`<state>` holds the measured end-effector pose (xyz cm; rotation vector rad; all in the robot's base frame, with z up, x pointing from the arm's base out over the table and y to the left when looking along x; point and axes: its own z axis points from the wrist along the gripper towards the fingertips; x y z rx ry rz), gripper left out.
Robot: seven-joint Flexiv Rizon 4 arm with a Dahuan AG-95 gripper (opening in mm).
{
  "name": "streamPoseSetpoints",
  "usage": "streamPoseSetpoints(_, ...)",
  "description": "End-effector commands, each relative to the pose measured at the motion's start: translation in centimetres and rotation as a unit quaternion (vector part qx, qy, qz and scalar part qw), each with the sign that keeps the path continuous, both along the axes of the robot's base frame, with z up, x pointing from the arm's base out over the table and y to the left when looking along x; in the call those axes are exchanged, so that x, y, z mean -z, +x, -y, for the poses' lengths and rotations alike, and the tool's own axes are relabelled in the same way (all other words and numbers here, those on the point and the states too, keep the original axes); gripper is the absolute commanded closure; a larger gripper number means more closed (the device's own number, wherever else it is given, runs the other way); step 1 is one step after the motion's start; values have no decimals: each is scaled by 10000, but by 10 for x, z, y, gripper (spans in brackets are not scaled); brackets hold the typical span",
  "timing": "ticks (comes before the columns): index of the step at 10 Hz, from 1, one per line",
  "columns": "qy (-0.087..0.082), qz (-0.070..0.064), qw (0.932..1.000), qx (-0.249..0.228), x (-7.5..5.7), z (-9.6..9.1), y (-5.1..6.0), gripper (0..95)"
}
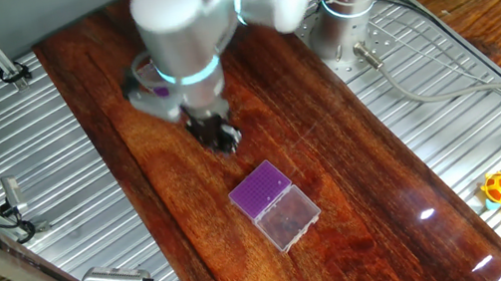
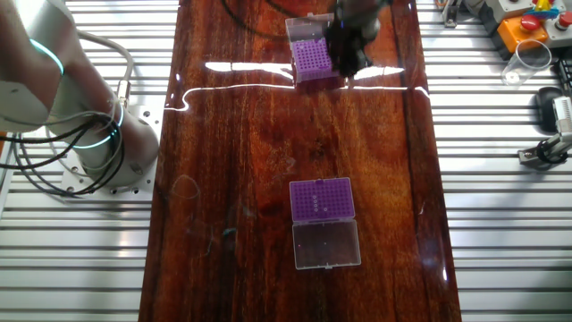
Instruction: Transfer all small pipette tips from one holder to another
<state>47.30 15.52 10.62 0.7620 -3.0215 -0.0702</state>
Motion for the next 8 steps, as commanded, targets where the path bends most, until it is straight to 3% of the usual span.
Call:
streamPoseSetpoints(1,73,-33,9979,-637,-1,0,-1,950)
streamPoseSetpoints(4,191,10,9961,-863,-1,0,-1,950)
streamPoseSetpoints(8,335,183,9980,-513,7,-37,-32,950)
